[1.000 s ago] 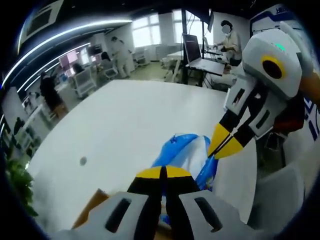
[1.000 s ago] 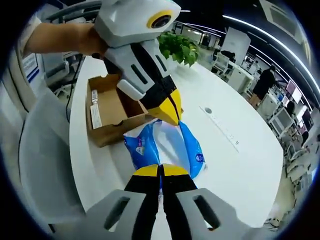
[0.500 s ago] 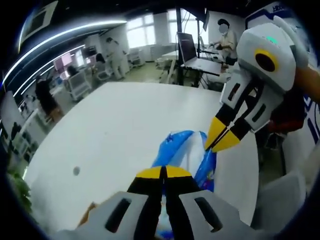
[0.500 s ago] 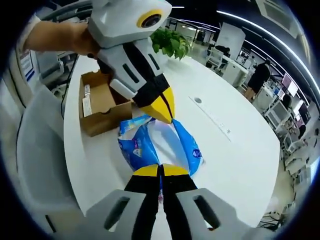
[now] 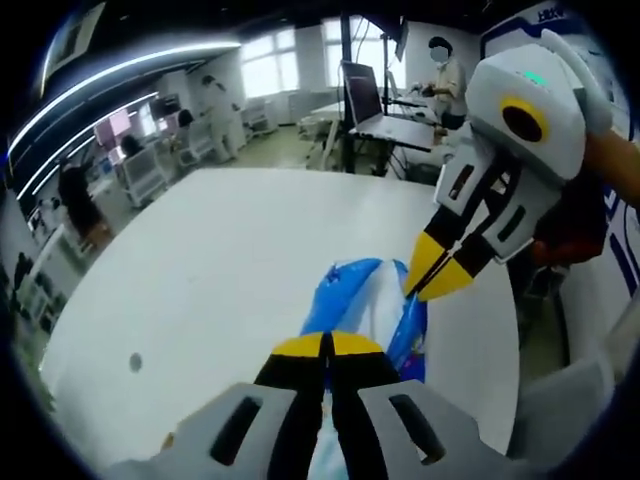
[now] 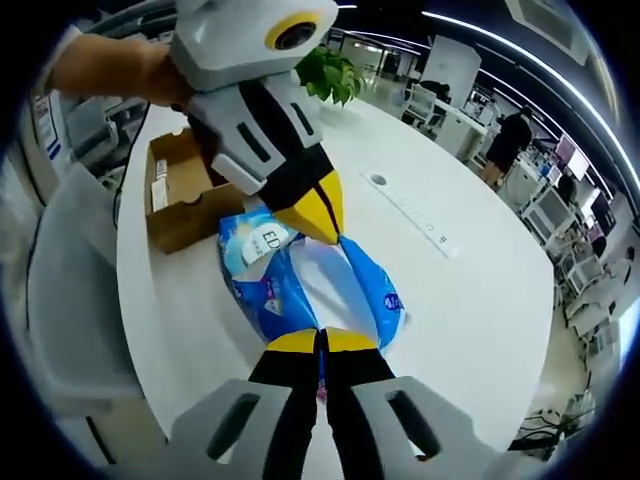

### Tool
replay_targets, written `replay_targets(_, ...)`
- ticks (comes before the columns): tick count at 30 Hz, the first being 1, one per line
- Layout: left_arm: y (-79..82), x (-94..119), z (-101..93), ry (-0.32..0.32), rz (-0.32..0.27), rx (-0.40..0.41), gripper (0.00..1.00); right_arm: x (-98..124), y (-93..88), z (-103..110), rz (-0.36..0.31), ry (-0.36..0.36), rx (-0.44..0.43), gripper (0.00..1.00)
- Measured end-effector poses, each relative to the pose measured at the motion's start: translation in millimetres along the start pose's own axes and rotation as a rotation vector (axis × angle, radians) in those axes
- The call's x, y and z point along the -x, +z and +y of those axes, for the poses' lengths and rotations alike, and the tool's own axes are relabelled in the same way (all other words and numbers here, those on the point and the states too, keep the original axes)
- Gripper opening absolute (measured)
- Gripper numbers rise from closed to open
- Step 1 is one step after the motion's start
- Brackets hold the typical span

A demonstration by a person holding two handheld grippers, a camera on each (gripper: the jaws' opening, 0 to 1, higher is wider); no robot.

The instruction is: Operate the shoe box by opening the lid, removing the specified soft item, and placing it in the target area until the item is outside and the box remains undamaged.

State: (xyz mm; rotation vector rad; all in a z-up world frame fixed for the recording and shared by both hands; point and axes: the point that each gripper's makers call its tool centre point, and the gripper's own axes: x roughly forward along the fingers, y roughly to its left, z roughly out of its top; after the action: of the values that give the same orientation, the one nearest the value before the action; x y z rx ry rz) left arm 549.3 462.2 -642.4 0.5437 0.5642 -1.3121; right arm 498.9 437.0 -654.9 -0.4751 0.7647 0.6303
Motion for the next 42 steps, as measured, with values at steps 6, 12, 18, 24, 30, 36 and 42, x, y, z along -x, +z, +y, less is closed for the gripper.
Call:
replay_targets(6,2.0,-15.0,-4.7,-0.025,0.002,-0.014,0.00,-0.9,-14.9,-9.6,0.014,-0.013,-0.018,0.00)
replay_targets(12,2.9,-31.3,-6.8,-0.046,0.006,-0.027,0.00,-4.8,-28.6,-17.7,0.028,-0.021,-0.036,0.00)
replay_targets(18,5.8,-44.8,-7.6,-0.060,0.015,-0.032,0.00,-7.9,-40.6,-27.7,0.046,-0.039,-0.046,0.00)
replay_targets(24,8.1,-58.4,-10.3,-0.073,0.018,-0.042,0.00,-9.9,-51.9,-36.4,0.058,-0.051,-0.059,0.00)
replay_targets(30,6.2,-75.8,-13.4,-0.090,0.024,-0.055,0.00,-15.6,-67.1,-43.5,0.075,-0.063,-0.073,0.00)
replay_targets(36,-0.5,-90.6,-15.8,-0.108,0.038,-0.066,0.00,-24.6,-81.8,-43.4,0.087,-0.063,-0.094,0.00)
replay_targets(42,-7.6,-99.8,-16.4,-0.117,0.053,-0.061,0.00,-33.8,-91.1,-42.8,0.092,-0.062,-0.111,0.00)
